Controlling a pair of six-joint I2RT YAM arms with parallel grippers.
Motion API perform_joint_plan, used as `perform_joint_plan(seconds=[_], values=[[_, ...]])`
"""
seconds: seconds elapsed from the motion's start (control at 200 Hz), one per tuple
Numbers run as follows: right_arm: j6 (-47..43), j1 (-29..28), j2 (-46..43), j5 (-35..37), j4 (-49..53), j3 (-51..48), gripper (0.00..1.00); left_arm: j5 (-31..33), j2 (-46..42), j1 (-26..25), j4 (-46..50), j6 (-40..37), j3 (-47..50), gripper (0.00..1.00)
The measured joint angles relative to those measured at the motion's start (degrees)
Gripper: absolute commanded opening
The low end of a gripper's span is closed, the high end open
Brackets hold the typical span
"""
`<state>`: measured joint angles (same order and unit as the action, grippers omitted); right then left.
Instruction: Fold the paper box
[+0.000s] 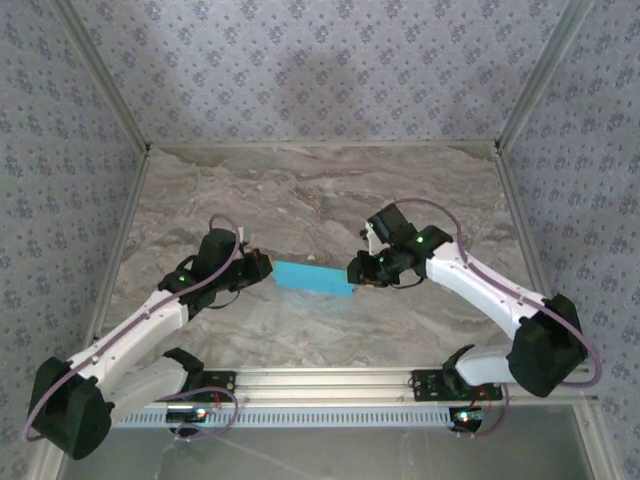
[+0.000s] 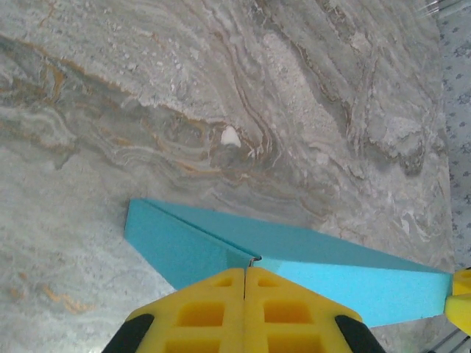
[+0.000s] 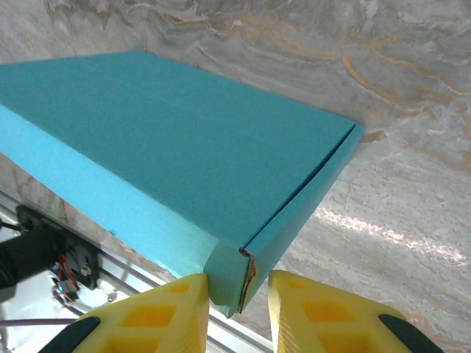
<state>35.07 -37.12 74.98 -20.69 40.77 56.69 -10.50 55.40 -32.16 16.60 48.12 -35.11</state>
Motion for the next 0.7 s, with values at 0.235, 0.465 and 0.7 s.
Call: perform_joint_plan(seconds=[0.235,0.465,0.7], values=[[1.42,-5.6,-7.17,7.23,0.35,-7.91,0.29,2.8,-2.62,-5.49,8.96,1.16,3.06,0.06],[4.42,-7.06,-8.33,12.44,-0.31,-13.22,0.31,5.09,-3.85,-5.75,13.68,1.11,7.37,0.22],[7.28,-4.92,-3.43,11.91,-2.89,-13.42,0.42,7.85,4.9,-5.84,10.36,-2.34,4.57,0.38]])
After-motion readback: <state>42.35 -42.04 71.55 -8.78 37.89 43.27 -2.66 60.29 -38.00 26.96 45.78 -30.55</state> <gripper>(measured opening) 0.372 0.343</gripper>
